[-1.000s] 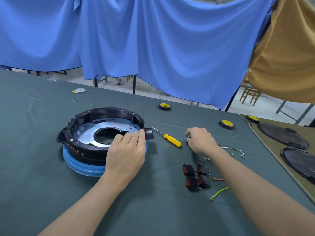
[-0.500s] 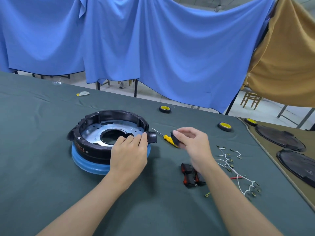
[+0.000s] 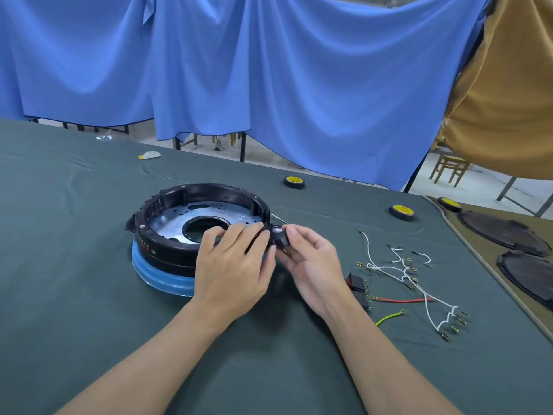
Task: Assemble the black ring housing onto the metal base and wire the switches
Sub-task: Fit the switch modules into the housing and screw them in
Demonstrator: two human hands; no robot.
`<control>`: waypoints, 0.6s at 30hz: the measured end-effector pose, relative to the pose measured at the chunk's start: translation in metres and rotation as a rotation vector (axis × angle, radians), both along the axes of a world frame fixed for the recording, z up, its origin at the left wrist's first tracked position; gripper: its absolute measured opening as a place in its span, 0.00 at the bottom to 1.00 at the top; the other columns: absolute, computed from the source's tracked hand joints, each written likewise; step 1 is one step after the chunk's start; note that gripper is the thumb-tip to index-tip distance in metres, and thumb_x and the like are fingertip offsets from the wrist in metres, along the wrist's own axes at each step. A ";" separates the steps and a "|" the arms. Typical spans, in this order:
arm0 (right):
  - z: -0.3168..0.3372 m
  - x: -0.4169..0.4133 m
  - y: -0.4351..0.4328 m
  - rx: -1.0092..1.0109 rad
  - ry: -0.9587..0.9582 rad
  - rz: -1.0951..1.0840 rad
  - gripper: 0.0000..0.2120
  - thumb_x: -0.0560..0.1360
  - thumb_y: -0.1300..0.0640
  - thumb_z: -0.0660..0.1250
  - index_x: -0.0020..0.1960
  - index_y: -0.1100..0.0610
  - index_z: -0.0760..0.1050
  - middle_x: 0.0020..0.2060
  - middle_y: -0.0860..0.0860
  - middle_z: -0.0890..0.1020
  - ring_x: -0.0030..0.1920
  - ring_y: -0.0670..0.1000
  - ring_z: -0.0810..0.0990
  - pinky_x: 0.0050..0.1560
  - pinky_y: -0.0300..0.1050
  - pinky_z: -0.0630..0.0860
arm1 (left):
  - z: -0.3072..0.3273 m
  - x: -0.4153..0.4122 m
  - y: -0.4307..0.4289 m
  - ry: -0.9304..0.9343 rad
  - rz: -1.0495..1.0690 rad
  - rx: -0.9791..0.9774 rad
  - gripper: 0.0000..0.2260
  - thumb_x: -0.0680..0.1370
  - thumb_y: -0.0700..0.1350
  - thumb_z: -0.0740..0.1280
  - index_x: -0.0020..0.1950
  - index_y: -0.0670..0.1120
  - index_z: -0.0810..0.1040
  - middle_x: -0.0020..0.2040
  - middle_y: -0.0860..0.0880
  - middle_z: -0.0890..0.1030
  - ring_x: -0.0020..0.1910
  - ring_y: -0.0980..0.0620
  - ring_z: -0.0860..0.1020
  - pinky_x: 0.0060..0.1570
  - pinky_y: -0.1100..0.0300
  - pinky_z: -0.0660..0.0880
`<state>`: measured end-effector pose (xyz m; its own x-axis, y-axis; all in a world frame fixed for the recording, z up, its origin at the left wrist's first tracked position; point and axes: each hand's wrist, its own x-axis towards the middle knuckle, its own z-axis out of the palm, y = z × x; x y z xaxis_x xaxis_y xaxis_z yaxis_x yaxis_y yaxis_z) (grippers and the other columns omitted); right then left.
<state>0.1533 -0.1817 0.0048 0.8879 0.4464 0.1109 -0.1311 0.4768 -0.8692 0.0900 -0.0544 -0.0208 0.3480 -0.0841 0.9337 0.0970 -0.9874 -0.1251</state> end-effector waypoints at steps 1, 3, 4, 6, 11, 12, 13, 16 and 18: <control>-0.001 0.000 -0.001 -0.030 -0.021 0.000 0.06 0.78 0.63 0.65 0.50 0.63 0.80 0.43 0.57 0.81 0.42 0.52 0.80 0.46 0.46 0.80 | 0.000 0.000 -0.001 -0.009 -0.019 -0.010 0.10 0.79 0.49 0.66 0.49 0.45 0.84 0.51 0.51 0.84 0.48 0.48 0.82 0.51 0.52 0.67; -0.002 0.000 -0.002 -0.071 -0.054 -0.005 0.07 0.78 0.62 0.65 0.53 0.61 0.80 0.45 0.56 0.81 0.41 0.51 0.80 0.46 0.47 0.79 | 0.001 0.000 -0.002 -0.029 -0.040 -0.029 0.11 0.80 0.50 0.66 0.48 0.45 0.84 0.49 0.52 0.85 0.47 0.49 0.82 0.51 0.53 0.66; -0.002 0.001 -0.003 -0.068 -0.060 0.007 0.08 0.79 0.62 0.64 0.54 0.61 0.80 0.46 0.56 0.81 0.42 0.51 0.80 0.49 0.48 0.79 | 0.001 0.000 -0.002 -0.042 -0.041 -0.031 0.12 0.80 0.51 0.66 0.48 0.45 0.84 0.48 0.52 0.85 0.46 0.49 0.82 0.51 0.53 0.66; -0.001 0.001 -0.005 -0.022 -0.051 0.072 0.10 0.78 0.63 0.63 0.58 0.62 0.78 0.49 0.57 0.81 0.47 0.54 0.80 0.53 0.49 0.78 | 0.002 -0.001 -0.001 -0.063 -0.040 -0.033 0.11 0.81 0.50 0.66 0.48 0.45 0.84 0.48 0.53 0.85 0.45 0.49 0.82 0.51 0.54 0.66; 0.000 0.001 -0.008 0.085 -0.056 0.198 0.12 0.78 0.66 0.60 0.61 0.66 0.76 0.56 0.59 0.80 0.55 0.56 0.79 0.57 0.48 0.78 | 0.002 -0.002 -0.001 -0.075 -0.073 -0.043 0.10 0.80 0.49 0.67 0.49 0.45 0.84 0.48 0.53 0.85 0.45 0.49 0.82 0.50 0.54 0.65; 0.000 0.000 -0.008 0.100 -0.060 0.206 0.12 0.78 0.66 0.60 0.59 0.65 0.77 0.57 0.59 0.80 0.57 0.56 0.79 0.57 0.48 0.78 | 0.002 -0.002 -0.001 -0.072 -0.077 -0.045 0.10 0.80 0.49 0.67 0.49 0.44 0.84 0.49 0.53 0.85 0.45 0.49 0.82 0.50 0.54 0.65; 0.001 0.000 -0.008 0.116 -0.061 0.214 0.12 0.78 0.66 0.61 0.58 0.64 0.78 0.58 0.59 0.79 0.58 0.57 0.79 0.57 0.48 0.77 | 0.003 -0.002 -0.001 -0.069 -0.080 -0.048 0.10 0.80 0.49 0.67 0.50 0.44 0.84 0.49 0.53 0.85 0.45 0.49 0.82 0.50 0.54 0.66; 0.001 -0.001 -0.008 0.148 -0.069 0.234 0.12 0.76 0.65 0.63 0.56 0.61 0.81 0.59 0.59 0.80 0.59 0.56 0.79 0.58 0.48 0.78 | 0.003 -0.002 -0.001 -0.067 -0.080 -0.059 0.10 0.80 0.49 0.67 0.51 0.44 0.84 0.49 0.52 0.85 0.45 0.49 0.82 0.50 0.54 0.66; 0.001 -0.003 -0.008 0.159 -0.062 0.235 0.12 0.75 0.65 0.64 0.56 0.61 0.82 0.58 0.59 0.80 0.58 0.56 0.80 0.58 0.47 0.78 | 0.003 -0.003 -0.001 -0.074 -0.082 -0.063 0.10 0.80 0.48 0.67 0.51 0.44 0.84 0.50 0.52 0.85 0.45 0.48 0.82 0.49 0.54 0.67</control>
